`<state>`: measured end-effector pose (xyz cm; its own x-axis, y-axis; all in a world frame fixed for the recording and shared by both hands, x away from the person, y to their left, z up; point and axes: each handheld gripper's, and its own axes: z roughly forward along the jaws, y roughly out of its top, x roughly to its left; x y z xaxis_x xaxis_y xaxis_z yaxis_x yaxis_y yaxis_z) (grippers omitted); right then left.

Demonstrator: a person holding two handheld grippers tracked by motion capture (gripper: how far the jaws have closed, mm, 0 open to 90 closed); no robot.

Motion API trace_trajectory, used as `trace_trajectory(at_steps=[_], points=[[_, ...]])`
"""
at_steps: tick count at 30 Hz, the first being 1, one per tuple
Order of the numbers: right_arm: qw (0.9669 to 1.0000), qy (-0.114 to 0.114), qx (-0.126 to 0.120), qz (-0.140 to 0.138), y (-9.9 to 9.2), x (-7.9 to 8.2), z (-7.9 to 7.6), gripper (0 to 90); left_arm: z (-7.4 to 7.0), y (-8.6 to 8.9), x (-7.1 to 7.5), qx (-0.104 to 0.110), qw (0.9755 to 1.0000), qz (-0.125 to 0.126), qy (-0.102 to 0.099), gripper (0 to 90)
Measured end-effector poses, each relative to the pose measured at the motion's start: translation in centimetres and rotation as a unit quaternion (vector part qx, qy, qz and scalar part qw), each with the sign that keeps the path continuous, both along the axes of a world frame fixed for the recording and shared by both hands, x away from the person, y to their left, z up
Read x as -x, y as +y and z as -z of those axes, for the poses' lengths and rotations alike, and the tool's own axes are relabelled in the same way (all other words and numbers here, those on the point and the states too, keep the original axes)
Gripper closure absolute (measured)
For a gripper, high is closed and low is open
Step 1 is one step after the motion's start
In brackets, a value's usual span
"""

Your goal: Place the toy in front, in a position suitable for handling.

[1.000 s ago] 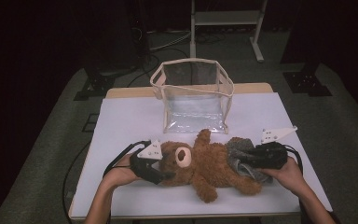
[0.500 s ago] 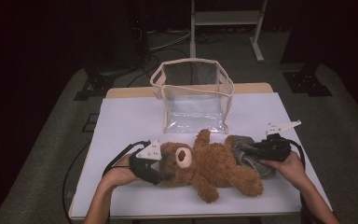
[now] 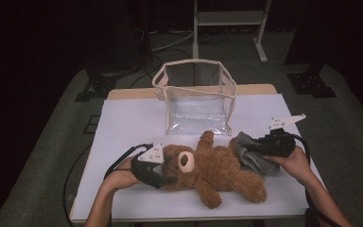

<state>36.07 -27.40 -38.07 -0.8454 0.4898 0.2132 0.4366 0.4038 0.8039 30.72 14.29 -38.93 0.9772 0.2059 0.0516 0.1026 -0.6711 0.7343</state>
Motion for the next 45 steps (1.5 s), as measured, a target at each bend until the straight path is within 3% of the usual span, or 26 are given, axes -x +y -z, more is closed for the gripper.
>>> trace_trajectory(at_steps=[2,6,11,14,18,23,25,26,30,34,36,39,42,45], points=[[0.9998,-0.005,0.009,-0.014,1.3,-0.5,-0.8,73.2,0.0,-0.1,0.1,-0.004,1.0,0.002,-0.002,33.7],[0.9972,-0.014,0.043,-0.059,5.6,-2.1,-1.8,73.2,0.0,-0.1,0.3,-0.004,1.0,0.004,-0.002,33.7],[0.994,0.0,0.067,-0.086,9.4,-4.0,-1.2,73.2,0.3,0.0,0.3,0.001,0.9999,0.014,0.001,33.8],[0.9929,0.003,0.078,-0.09,10.2,-4.3,-0.8,73.2,0.3,0.1,0.5,0.001,0.9998,0.021,0.0,33.8],[0.9946,0.004,0.066,-0.081,8.7,-3.8,-0.6,73.2,0.3,0.3,0.5,0.009,0.9997,0.024,-0.001,33.7],[0.9976,0.001,0.027,-0.064,4.8,-1.0,-1.3,73.1,0.3,0.3,0.3,0.012,0.9997,0.02,-0.008,32.4],[0.9976,0.0,0.024,-0.065,4.3,-0.4,-1.4,73.1,0.3,0.3,0.3,0.01,0.9997,0.018,-0.01,31.6],[0.9975,-0.007,0.027,-0.065,3.0,1.2,-1.9,73.1,0.2,0.3,0.2,0.012,0.9998,0.011,-0.014,31.6],[0.9973,-0.013,0.026,-0.067,1.3,4.3,-2.2,73.1,-0.1,0.6,0.1,0.014,0.9997,0.005,-0.021,31.1],[0.9978,-0.004,0.015,-0.064,0.5,6.4,-1.0,73.1,-0.3,1.2,0.0,0.019,0.9995,-0.002,-0.025,27.1],[0.9979,0.003,0.019,-0.063,0.5,6.6,-0.1,73.1,-0.2,1.5,-0.1,0.012,0.9993,-0.012,-0.033,20.8],[0.9979,0.012,0.006,-0.064,0.5,6.4,0.6,73.0,0.0,2.0,-0.3,0.021,0.9993,-0.019,-0.023,20.8],[0.9982,0.017,-0.007,-0.058,0.7,5.7,1.2,73.0,0.6,2.0,-0.7,0.039,0.9991,-0.015,-0.007,32.1],[0.9985,0.015,-0.009,-0.052,0.7,5.4,1.3,73.1,1.1,1.3,-0.9,0.042,0.9991,-0.012,0.0,35.6]])
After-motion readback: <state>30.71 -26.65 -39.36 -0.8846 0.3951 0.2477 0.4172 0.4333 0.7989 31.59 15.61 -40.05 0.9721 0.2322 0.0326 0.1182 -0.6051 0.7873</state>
